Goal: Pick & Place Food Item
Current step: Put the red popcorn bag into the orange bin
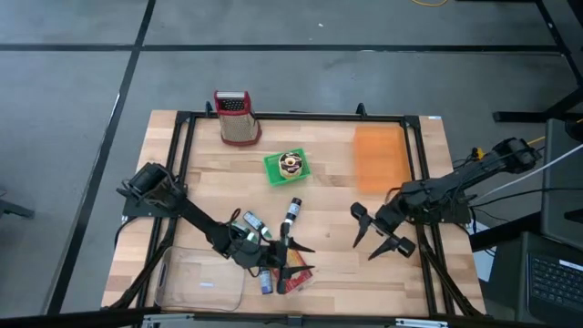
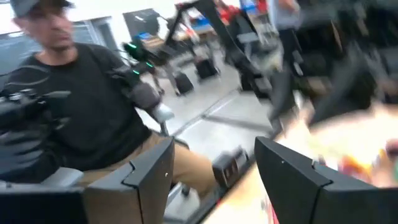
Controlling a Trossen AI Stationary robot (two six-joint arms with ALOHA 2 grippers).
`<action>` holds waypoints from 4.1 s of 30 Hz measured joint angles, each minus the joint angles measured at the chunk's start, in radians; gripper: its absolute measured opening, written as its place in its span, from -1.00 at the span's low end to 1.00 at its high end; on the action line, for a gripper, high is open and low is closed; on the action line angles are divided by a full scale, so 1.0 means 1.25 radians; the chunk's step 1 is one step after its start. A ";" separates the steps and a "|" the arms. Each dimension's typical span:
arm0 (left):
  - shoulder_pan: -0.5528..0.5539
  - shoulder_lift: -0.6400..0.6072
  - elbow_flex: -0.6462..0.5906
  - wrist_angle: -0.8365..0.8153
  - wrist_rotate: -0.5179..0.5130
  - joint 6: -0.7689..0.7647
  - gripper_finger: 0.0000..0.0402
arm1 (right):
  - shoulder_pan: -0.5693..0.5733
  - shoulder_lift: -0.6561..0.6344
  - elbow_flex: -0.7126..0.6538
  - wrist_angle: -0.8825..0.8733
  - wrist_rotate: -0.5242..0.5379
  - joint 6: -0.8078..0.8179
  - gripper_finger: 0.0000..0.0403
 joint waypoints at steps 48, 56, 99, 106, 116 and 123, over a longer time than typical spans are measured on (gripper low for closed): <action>-0.035 -0.598 -0.672 0.089 -0.181 -0.028 -0.13 | -0.138 -0.559 -0.316 -0.150 0.392 -0.138 0.12; -0.033 -0.598 -0.672 0.040 -0.214 -0.033 -0.13 | -0.137 -0.557 -0.316 -0.071 0.357 0.058 0.12; 0.029 -0.598 -0.671 -0.017 -0.184 -0.096 -0.13 | -0.104 -0.034 -0.093 0.070 0.442 0.199 0.12; 0.027 -0.598 -0.671 -0.017 -0.184 -0.096 -0.13 | -0.104 0.212 0.058 -0.116 0.423 0.338 0.12; 0.027 -0.598 -0.671 -0.017 -0.184 -0.090 -0.13 | -0.088 0.481 0.174 -0.131 0.278 0.512 0.12; 0.027 -0.598 -0.671 -0.015 -0.169 -0.090 -0.13 | -0.066 0.615 0.265 -0.208 0.223 0.570 0.12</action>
